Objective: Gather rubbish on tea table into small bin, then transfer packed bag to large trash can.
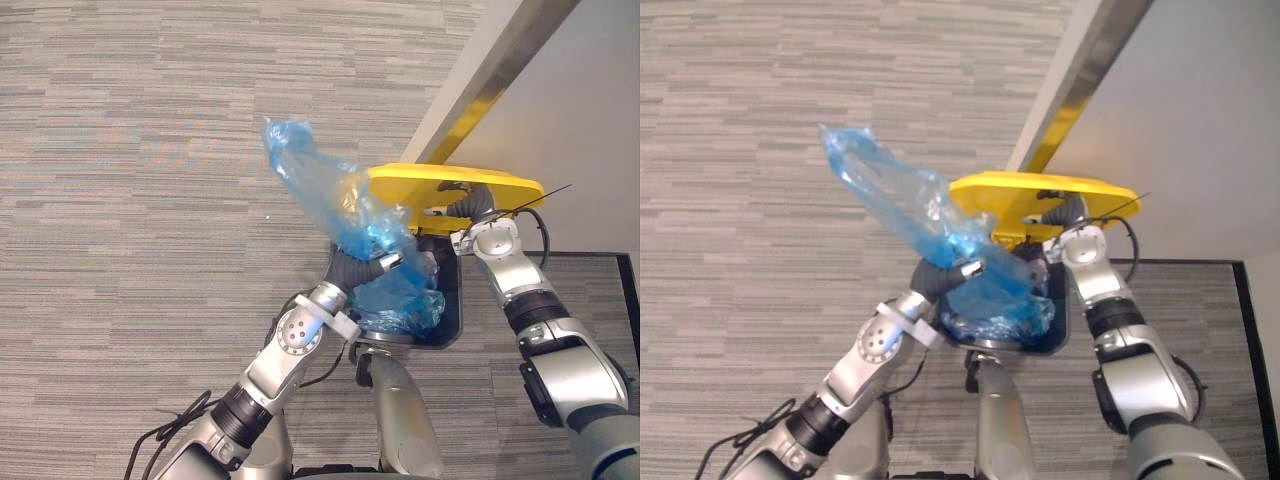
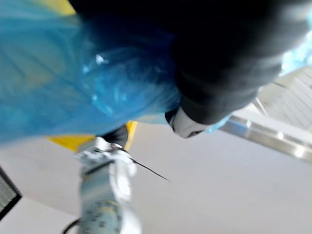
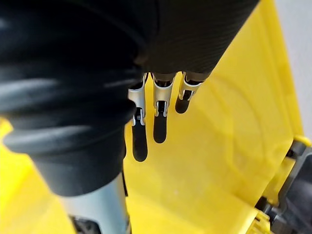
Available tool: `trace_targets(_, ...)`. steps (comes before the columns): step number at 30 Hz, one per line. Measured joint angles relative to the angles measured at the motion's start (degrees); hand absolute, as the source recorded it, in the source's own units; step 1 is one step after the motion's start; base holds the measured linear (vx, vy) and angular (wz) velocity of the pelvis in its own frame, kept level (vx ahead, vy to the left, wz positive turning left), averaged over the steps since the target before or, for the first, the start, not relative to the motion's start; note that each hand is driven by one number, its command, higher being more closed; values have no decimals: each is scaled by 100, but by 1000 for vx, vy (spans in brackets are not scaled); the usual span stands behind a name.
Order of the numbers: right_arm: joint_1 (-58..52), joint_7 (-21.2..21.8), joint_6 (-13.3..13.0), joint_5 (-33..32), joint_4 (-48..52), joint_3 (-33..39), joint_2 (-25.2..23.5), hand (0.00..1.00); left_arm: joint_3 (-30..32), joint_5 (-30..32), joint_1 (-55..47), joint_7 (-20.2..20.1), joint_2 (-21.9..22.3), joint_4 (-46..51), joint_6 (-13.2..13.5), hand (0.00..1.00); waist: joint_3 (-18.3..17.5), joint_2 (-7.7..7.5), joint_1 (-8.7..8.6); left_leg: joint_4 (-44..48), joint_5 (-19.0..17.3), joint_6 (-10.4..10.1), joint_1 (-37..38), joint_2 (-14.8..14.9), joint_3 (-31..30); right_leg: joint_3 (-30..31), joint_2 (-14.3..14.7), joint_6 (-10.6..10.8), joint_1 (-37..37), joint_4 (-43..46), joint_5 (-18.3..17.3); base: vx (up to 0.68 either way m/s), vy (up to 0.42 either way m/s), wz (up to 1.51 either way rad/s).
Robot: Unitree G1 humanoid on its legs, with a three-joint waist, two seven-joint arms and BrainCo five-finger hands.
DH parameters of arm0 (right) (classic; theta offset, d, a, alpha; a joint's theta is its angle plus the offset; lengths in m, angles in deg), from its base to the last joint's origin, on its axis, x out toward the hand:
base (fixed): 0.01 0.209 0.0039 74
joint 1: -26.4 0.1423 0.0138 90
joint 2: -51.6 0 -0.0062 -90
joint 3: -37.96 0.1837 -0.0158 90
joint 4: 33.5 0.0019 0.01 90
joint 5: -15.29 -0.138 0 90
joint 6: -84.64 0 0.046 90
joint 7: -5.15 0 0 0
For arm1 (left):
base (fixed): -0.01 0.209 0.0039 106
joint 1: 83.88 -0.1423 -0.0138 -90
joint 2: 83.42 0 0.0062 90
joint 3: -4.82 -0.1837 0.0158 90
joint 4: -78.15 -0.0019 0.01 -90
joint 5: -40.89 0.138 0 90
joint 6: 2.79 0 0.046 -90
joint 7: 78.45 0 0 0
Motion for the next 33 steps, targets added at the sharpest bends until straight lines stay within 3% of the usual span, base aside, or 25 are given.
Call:
trace_targets(7, 99, 60, 2, 2, 167, -4, 272, 0, -72, 352, 552, 98, 129, -341, -7, 100, 119, -22, -34, 22, -9, -14, -134, 24, 36, 36, 37, 4, -153, -2, 3, 12, -11, -3)
trace_targets(15, 561, 108, 3, -61, 442, -111, 439, 0, -551, 895, 1414, 81, 213, -2531, -287, 100, 387, -162, -193, 375, -108, -55, -582, 63, 135, 138, 76, -42, -562, 110, 80, 13, -13, -7)
trace_targets(21, 747, -54, 4, -216, 723, -119, 366, 0, -406, 1317, 1739, 114, 420, -3742, -472, 100, 492, -245, -179, 805, -283, -62, -995, 216, 237, 185, 210, -94, -803, 11, 251, -24, -6, -12)
trace_targets(30, 754, -228, -9, -405, 1354, -116, 121, 0, -4, 1759, 1747, 257, 646, -4036, -560, 100, 492, -252, -125, 950, -303, -103, -1272, 364, 355, 197, 311, -167, -1088, 22, 335, 3, -17, -7)
trace_targets(31, 754, -235, -13, -405, 1362, -116, 85, 0, 27, 1798, 1750, 267, 665, -4071, -560, 0, 492, -252, -123, 958, -303, -103, -1275, 370, 357, 196, 312, -167, -1088, 23, 335, 0, 0, 0)
trace_targets(33, 754, -240, -28, -403, 1386, -119, -65, 0, 192, 1994, 1756, 382, 715, -4207, -592, 0, 492, -253, -110, 989, -306, -103, -1299, 398, 360, 198, 308, -166, -1086, 22, 335, -17, -26, 3)
